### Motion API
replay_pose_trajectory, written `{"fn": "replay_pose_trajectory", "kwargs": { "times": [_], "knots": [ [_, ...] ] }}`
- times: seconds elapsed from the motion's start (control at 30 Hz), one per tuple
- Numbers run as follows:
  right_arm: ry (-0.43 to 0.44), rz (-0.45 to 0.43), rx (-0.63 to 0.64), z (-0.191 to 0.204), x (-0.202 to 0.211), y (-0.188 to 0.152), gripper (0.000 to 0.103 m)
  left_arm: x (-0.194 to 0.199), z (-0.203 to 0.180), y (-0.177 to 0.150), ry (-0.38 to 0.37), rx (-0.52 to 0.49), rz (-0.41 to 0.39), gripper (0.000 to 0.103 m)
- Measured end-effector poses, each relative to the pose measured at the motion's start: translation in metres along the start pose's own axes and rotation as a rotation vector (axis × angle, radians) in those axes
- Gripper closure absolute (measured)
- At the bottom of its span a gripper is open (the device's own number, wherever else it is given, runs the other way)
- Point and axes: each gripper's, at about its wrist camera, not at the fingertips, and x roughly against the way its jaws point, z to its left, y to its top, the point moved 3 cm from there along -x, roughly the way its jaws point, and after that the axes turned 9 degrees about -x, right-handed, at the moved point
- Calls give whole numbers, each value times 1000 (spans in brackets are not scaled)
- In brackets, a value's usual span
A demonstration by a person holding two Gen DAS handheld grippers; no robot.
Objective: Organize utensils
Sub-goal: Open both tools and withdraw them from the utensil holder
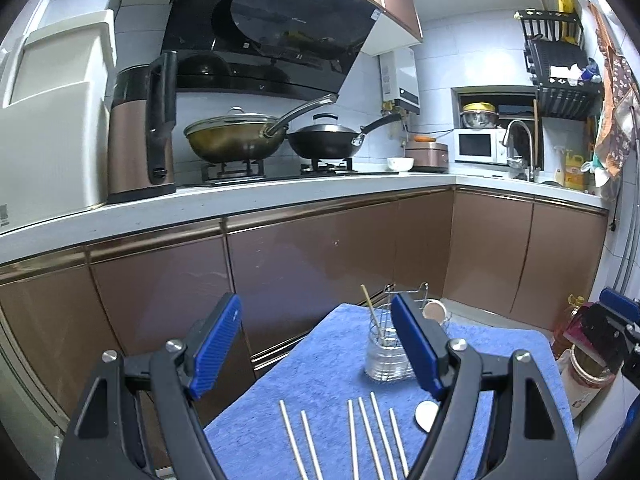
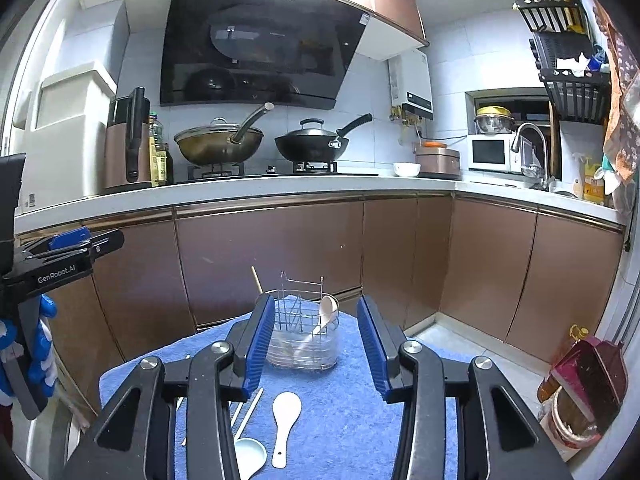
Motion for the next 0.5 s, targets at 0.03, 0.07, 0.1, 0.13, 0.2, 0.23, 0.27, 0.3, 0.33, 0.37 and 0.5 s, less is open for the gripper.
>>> {"fn": "replay_pose_trajectory", "kwargs": {
  "times": [0.03,0.07,0.1,0.13,0.2,0.23,0.27,0.3,0.33,0.37,0.5],
  "knots": [
    [6,0,5,1,0,0,63,1,2,-1,4,1,1,27],
    [10,0,12,3,0,-1,63,2,3,-2,9,2,2,27],
    [12,0,20,5,-1,-2,63,3,5,-3,13,3,4,27],
    [15,3,32,8,-2,-3,63,2,6,-3,16,8,7,27],
    [20,9,52,13,-6,-5,63,-1,9,-5,16,16,16,27],
    [25,13,61,16,-7,-6,63,-3,10,-6,13,21,25,27],
    [28,15,69,19,-8,-6,63,-6,9,-7,11,24,30,27],
    [31,17,76,21,-9,-7,63,-7,10,-10,10,28,35,27],
    [36,20,82,23,-11,-7,63,-9,10,-11,7,33,41,27],
    [40,22,84,24,-12,-7,63,-11,10,-13,4,38,47,27],
    [37,34,90,24,-19,-8,63,-24,8,-22,-14,59,76,27]
  ]
}}
